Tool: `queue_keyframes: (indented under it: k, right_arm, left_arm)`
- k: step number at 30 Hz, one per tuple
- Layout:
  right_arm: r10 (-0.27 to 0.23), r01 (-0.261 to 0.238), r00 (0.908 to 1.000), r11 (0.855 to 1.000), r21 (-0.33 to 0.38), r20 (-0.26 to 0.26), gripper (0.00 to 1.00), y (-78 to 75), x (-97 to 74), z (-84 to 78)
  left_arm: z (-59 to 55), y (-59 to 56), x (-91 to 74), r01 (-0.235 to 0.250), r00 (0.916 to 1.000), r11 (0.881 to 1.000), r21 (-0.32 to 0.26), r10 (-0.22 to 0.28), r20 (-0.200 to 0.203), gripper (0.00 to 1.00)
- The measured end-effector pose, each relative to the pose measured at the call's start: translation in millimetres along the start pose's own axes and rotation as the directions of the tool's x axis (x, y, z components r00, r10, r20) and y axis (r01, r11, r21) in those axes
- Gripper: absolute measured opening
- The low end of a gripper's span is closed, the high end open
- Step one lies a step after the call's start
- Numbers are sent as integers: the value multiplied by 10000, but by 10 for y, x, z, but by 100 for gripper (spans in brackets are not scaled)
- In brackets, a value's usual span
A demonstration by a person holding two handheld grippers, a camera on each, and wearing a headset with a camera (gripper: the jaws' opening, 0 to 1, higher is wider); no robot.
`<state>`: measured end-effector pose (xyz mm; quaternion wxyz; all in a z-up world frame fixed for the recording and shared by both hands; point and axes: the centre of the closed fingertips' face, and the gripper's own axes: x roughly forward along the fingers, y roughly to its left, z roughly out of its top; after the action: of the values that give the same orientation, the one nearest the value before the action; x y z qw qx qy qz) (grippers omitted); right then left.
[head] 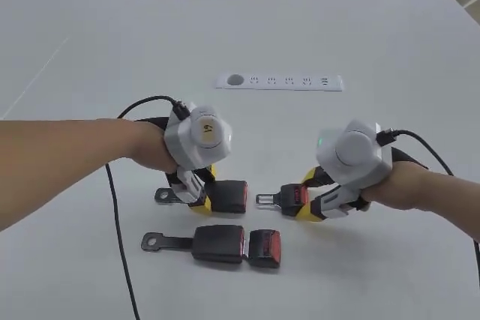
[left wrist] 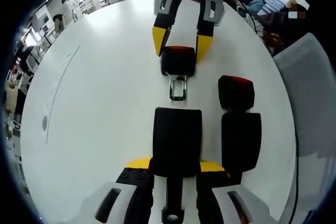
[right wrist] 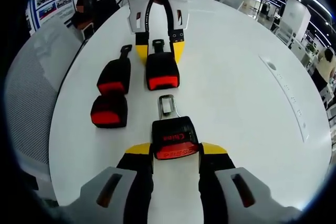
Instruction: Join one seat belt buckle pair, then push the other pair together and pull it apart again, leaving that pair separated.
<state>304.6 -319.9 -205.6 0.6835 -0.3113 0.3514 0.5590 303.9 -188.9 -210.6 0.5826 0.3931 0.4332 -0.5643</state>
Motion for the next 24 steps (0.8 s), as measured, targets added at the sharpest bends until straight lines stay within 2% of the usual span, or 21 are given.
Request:
queue_keyframes:
  k: [24]
  right_arm:
    - [74,-74,9997,10000,-9,220,31,25,112,154]
  left_arm:
    - [-21,21,18,-25,10000,10000,-74,25,-30,31]
